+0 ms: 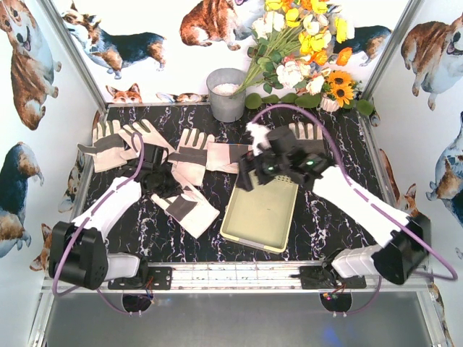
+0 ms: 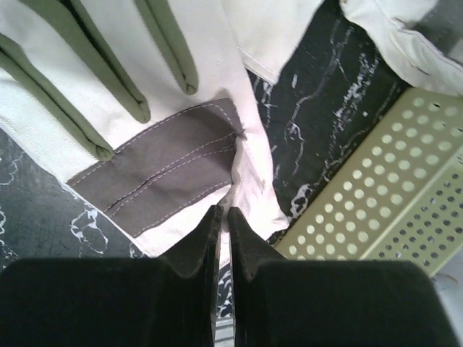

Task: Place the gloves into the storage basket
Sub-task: Pick up the glove from the center of the board.

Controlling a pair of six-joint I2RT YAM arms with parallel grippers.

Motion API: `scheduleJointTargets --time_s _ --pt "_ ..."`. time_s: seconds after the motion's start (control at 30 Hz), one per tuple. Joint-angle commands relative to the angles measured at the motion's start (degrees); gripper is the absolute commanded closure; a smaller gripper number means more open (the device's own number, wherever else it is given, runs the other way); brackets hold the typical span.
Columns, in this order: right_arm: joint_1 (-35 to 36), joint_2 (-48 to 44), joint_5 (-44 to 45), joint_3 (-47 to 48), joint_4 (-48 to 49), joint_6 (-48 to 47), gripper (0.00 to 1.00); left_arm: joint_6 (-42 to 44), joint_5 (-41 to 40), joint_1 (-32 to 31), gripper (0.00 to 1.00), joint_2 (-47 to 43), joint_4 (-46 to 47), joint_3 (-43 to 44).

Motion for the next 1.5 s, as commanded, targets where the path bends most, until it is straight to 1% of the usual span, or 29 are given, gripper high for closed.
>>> scheduleJointTargets --time_s 0.0,0.17,0.37,0.6,0.9,1.0,1.13,1.3,1.37,1.4,1.47 --pt "5.05 3.25 -0.83 2.05 10.7 -4.07 0.14 0.66 5.08 -0.28 1.0 -2.52 -2.08 2.56" --pt "7.29 6.36 -5.28 0.48 17.34 -0.59 0.12 -2.2 7.71 -0.36 1.0 -4.31 0.24 2.47" --pt "10.41 11.66 -4.64 -0.37 21.82 -1.3 0.09 -6.08 10.95 -0.3 1.0 -6.81 5.19 0.23" --pt "12.07 20.19 -0.78 4.44 22.28 -4.14 0.07 -7.44 13.25 -0.31 1.0 -6.9 8.07 -0.71" --pt "12.07 24.25 3.42 5.04 25.58 -8.67 0.07 -7.2 16.27 -0.36 1.0 -5.44 7.88 1.26" --pt "12.07 27.58 3.08 7.43 24.89 -10.68 0.12 -7.22 16.67 -0.36 1.0 -5.6 7.13 1.76" --pt "12.23 31.0 -0.13 9.92 24.28 -11.15 0.19 -7.36 16.58 -0.37 1.0 -6.12 5.67 2.65" --pt "13.19 33.56 -2.74 10.18 26.14 -8.92 0.18 -9.52 15.4 -0.36 1.0 -8.05 5.39 2.39" --pt "13.67 34.49 -4.02 10.9 26.22 -7.35 0.2 -10.76 15.26 -0.37 1.0 -8.54 5.35 2.27" --pt "13.96 34.73 -4.17 11.31 25.98 -6.9 0.25 -11.14 15.05 -0.37 1.0 -8.7 5.34 2.31" --pt "14.49 34.67 -4.11 11.95 25.35 -5.44 0.46 -11.54 14.03 -0.37 1.0 -8.84 5.14 2.92"
